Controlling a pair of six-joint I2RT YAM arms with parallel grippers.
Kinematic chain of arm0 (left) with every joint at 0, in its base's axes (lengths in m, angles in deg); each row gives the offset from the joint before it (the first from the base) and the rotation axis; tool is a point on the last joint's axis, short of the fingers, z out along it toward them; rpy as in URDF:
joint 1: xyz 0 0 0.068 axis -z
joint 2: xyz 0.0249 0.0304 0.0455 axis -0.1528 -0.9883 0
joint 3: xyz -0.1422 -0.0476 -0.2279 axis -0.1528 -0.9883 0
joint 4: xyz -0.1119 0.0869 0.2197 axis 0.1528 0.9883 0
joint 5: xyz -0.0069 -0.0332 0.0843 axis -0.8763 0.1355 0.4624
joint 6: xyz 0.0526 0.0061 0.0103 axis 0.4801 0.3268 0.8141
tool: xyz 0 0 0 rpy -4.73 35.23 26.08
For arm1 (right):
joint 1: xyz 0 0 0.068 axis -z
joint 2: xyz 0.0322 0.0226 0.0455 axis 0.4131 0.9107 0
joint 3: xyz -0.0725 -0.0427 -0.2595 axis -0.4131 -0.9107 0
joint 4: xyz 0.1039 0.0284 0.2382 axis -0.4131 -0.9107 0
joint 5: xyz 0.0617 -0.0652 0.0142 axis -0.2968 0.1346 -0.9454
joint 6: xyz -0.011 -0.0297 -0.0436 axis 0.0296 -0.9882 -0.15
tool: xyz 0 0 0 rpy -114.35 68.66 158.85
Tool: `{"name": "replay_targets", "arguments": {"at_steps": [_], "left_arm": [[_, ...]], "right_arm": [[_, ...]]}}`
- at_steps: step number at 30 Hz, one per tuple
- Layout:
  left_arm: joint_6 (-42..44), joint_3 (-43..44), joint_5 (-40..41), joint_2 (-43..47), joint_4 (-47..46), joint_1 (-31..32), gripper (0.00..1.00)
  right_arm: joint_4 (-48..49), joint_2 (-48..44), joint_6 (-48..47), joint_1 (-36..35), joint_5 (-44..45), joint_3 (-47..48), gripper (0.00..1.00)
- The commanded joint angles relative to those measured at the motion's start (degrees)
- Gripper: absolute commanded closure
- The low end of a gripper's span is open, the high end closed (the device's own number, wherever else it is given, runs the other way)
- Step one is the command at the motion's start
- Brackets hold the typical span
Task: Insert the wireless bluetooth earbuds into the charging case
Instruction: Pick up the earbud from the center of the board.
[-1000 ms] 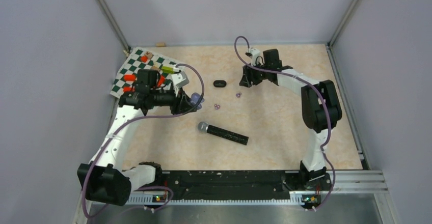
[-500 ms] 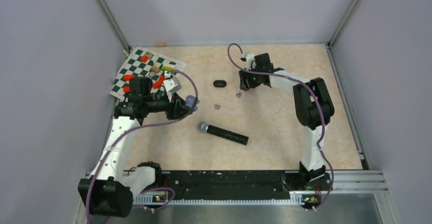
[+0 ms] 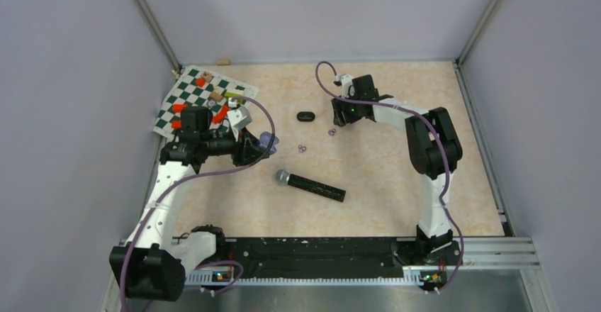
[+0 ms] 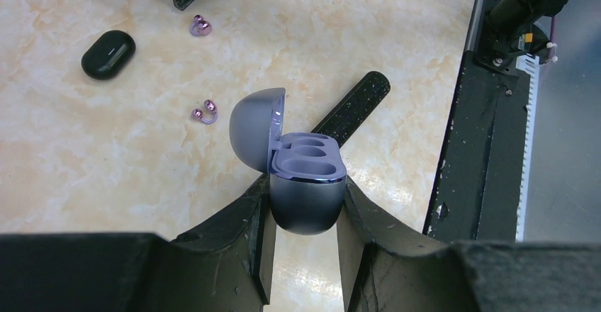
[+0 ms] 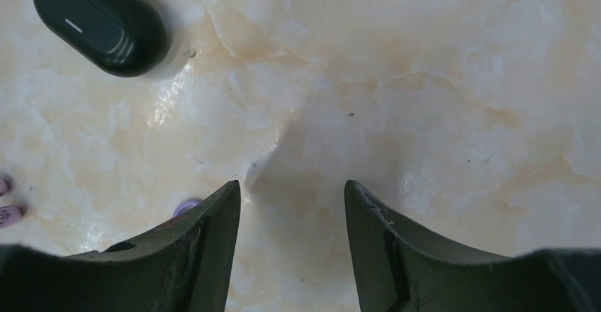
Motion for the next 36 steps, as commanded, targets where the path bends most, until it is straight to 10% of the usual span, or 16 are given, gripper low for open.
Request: {"name": "replay_targets", "arguments": {"at_steps": [1,36], "left_arm": [[-0.46,-0.54,-2.33,0.26,-2.74,-0.41,1.0],[-0.78,-0.94,-4.09,1.06,-3.09,-2.17,1.0]], "right_arm": [[-0.96,1.79,-0.29,-1.6,-1.31,2.6,0.44],[-11.89,-2.12,-10.44,-3.23,-9.7,3.38,0.62]]}}
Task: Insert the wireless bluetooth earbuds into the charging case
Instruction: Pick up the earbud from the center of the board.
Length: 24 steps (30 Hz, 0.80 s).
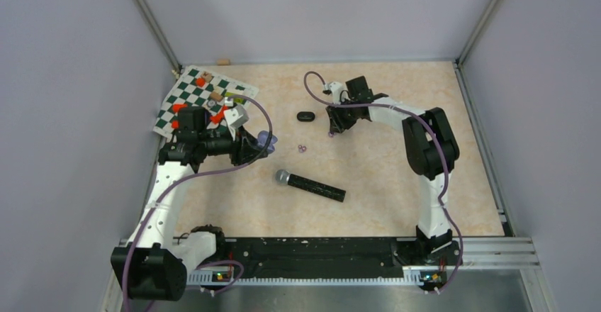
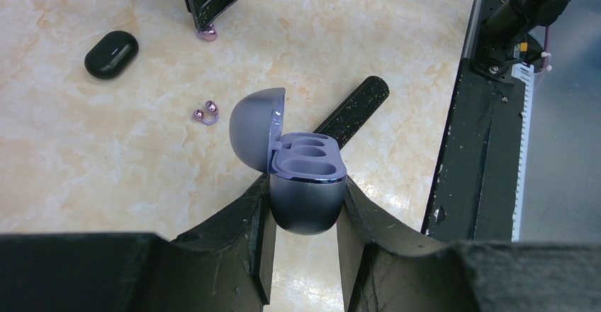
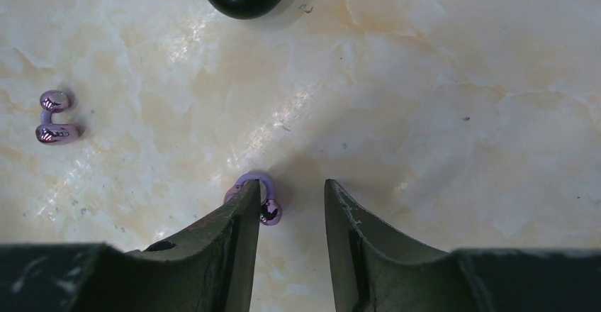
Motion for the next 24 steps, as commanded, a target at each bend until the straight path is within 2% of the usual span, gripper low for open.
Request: {"name": "replay_targets", "arguments": {"at_steps": [1,9,15,20,24], "left_arm": [[0.04,-0.63,-2.17,1.08,-2.69,-0.57,1.0],[-0.05,-0.64,-2.22,0.8,-2.83,-0.64,1.0],[-0.13,-0.74,-2.22,0.75,-2.96,-0.74,1.0],[-0.22,-0.83,-2.27,0.75,-3.13,-0.86,1.0],[-0.38,-0.83,-2.41,0.7,-3.22,-0.95,1.0]], "right_arm": [[-4.18,-3.02,-1.22,-1.02,-2.34,0.89,0.63],[-5.45,-3.71,-1.94,-0.99,-4.81,1.32,0.66],[-1.34,-6.16,1.53,-0.29,-5.87,-0.16,0.63],[4.31,-7.89,4.79,0.57,-2.04,-3.17,0.62],[4.27,-6.67,4.9,0.57,2.32,-3.03,0.62]]}}
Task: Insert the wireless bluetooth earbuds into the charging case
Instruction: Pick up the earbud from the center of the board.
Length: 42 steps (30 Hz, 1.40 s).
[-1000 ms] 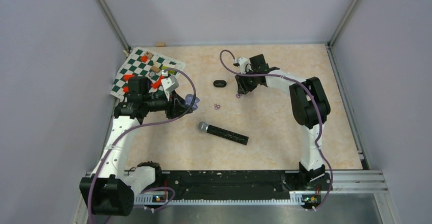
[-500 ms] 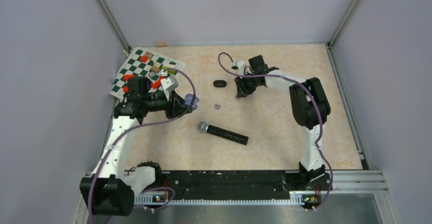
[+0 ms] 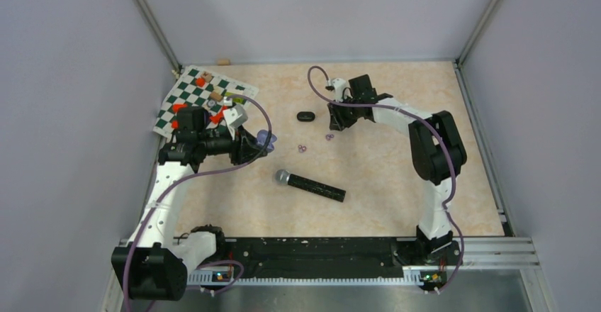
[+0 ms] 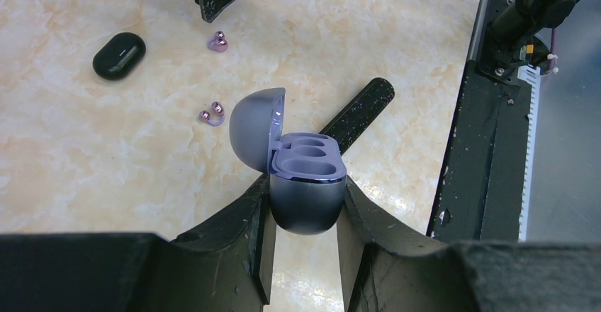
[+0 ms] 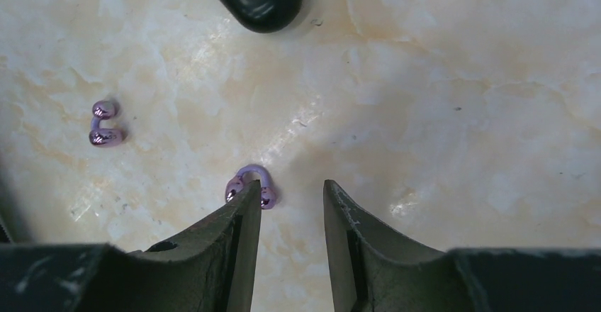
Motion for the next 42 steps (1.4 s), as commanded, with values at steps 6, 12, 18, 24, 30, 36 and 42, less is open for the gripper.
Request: {"name": "replay_targets", "arguments": {"at_steps": [6,12,18,24,30,36,42], "left_arm": [[-0.27,-0.39,-2.34,0.71,-2.07,-0.46,1.0],[-0.2,-0.53,-2.55,0.71,-2.17,-0.54,1.0],[-0.22,-0.61,-2.63,0.77,-2.16,-0.6,1.0],[-0.02,-0.66,-2.72,0.88,-2.15,-0.66,1.0],[-0.03,-0.71,-2.92,0.89,-2.15,-0.79,1.0],[-0.09,-0.69,-3.03,1.1,-2.17,-0.82,1.0],[-0.1,-0.73,-3.27,1.06,-2.13,-0.78,1.0]], "right_arm": [[1.87,0.91,0.93,0.36,6.08,1.15,0.62],[0.88,2.39,-0.78,0.11,6.8,1.88,0.62],[0.03,3.59,-3.02,-1.17,8.01,2.58,0.62],[-1.93,3.65,-6.73,-2.41,7.79,3.25,0.62],[-3.66,3.05,-9.69,-3.04,5.88,3.22,0.64],[-6.08,2.89,-12.84,-5.0,5.33,3.57,0.65],[-7.78,2.34,-14.8,-7.01,5.06,3.56,0.65]]}}
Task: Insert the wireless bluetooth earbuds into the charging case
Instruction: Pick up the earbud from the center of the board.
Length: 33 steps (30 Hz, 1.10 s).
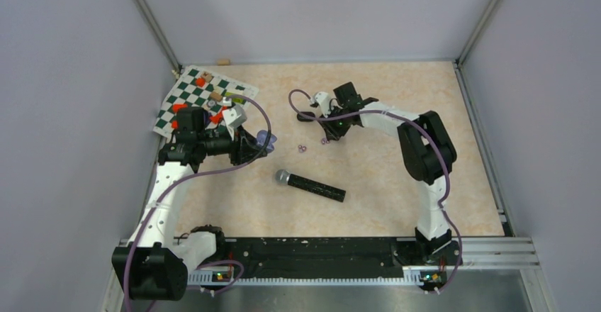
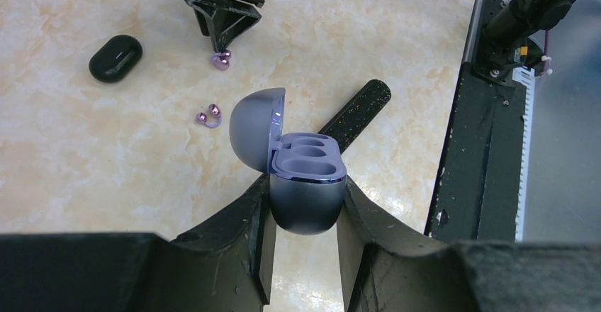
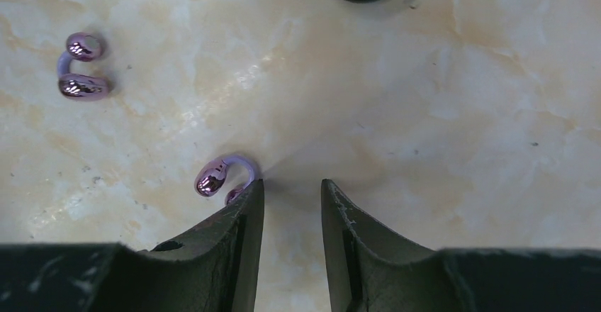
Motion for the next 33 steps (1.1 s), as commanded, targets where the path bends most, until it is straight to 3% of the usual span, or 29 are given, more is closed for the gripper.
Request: {"name": "replay_targets", "arguments": {"at_steps": [1,33], "left_arm": [[-0.09,-0.33,-2.22,1.04,-1.85,-0.38,1.0],[-0.25,-0.42,-2.78,1.31,-1.84,-0.38,1.0]], "right_arm": [[-3.55,-0.35,-2.28,-2.22,-1.6,2.26,0.65],[-12.2,-0.69,-6.02,-4.03,-9.46,4.38,0.66]]}}
